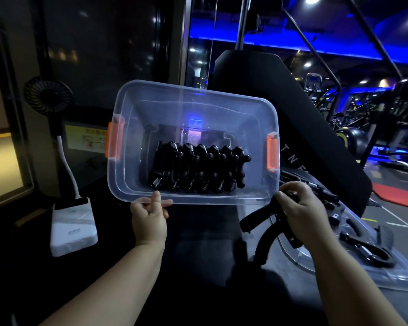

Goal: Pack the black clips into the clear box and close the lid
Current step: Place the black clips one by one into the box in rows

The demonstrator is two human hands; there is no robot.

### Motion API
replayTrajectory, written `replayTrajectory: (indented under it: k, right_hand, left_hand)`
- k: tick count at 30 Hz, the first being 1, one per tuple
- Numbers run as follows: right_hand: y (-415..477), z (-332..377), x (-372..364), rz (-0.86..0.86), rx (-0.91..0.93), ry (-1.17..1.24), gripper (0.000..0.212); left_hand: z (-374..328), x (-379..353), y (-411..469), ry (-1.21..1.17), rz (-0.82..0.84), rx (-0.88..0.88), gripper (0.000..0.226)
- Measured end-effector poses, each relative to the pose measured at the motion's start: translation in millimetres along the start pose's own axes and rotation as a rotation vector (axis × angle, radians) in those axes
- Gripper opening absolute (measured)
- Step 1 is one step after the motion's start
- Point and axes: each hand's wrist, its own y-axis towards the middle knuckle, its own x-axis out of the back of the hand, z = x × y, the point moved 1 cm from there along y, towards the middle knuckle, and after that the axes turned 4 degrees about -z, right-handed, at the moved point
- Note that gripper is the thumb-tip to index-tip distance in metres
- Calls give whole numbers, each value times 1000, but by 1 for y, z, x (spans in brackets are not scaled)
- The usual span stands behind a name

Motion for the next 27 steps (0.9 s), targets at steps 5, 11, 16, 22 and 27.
replayTrajectory:
  k: [5, 11, 16, 22, 27]
  right_hand:
    - [1, 10, -9, 74, -44, 13, 26]
    - [-11, -3, -14, -59, 3, 97, 27]
    - [-17, -18, -15, -29, 93, 59, 45]
    - [-29, -30, -13, 71, 118, -53, 81]
    - [-27, -36, -10, 107, 64, -164, 90]
  left_hand:
    - [-1, 0, 1, 7, 3, -1, 38]
    - [-2, 1, 0, -19, 4, -11, 29]
    - [-1, 0, -1, -20, 8, -22, 19]
    - [-2, 0, -2, -21, 4, -10, 19]
    - [0, 1, 1, -35, 11, -5, 18]
